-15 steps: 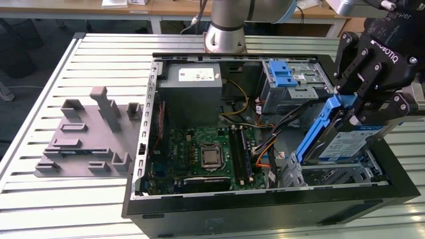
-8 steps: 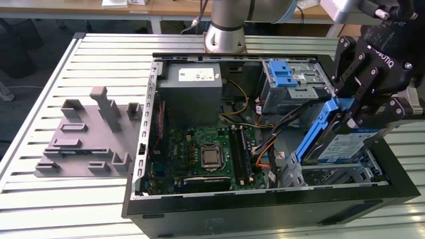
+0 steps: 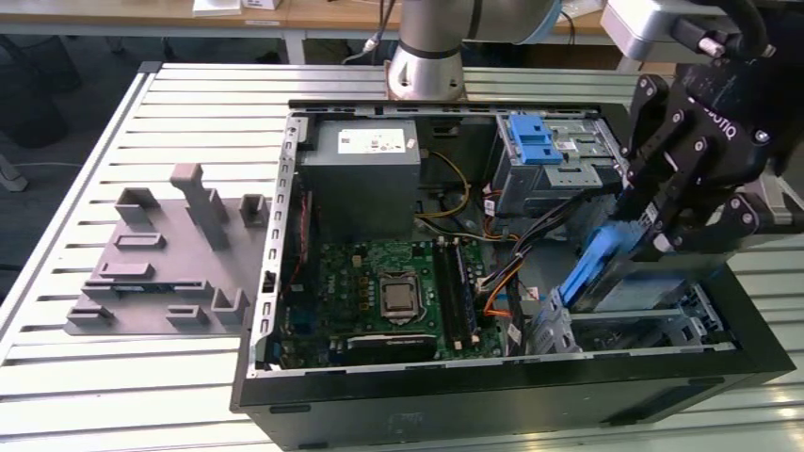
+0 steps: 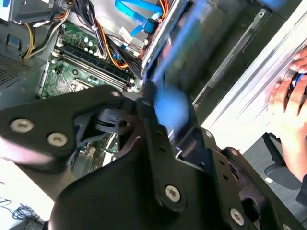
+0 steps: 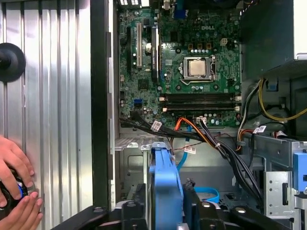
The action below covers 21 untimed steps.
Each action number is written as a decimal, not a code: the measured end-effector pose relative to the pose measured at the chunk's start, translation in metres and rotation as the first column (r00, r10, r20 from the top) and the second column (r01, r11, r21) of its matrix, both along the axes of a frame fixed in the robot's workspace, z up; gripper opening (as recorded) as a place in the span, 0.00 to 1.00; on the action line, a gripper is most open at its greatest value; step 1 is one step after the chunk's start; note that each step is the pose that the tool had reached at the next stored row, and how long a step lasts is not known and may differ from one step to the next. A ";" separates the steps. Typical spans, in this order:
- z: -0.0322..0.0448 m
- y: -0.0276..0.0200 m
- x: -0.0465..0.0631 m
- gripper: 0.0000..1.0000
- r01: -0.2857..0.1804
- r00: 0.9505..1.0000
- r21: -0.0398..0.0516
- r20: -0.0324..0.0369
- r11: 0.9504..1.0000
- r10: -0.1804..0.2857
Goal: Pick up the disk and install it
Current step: 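Insert the disk into the insertion slot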
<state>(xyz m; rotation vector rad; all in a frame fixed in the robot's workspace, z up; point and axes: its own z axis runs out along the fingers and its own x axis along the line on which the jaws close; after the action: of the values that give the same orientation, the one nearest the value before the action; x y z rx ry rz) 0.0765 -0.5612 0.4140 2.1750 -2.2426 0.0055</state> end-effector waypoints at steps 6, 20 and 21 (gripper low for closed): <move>-0.0083 0.0000 0.000 0.48 0.000 1.000 0.000 0.000 1.000 0.000; -0.0308 0.0000 0.000 0.11 0.000 1.000 0.000 0.000 1.000 0.000; -0.0320 0.0000 0.000 0.11 0.000 1.000 0.000 0.000 1.000 0.000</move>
<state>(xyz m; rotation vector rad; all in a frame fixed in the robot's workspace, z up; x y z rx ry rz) 0.0770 -0.5612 0.3820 2.1751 -2.2427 0.0053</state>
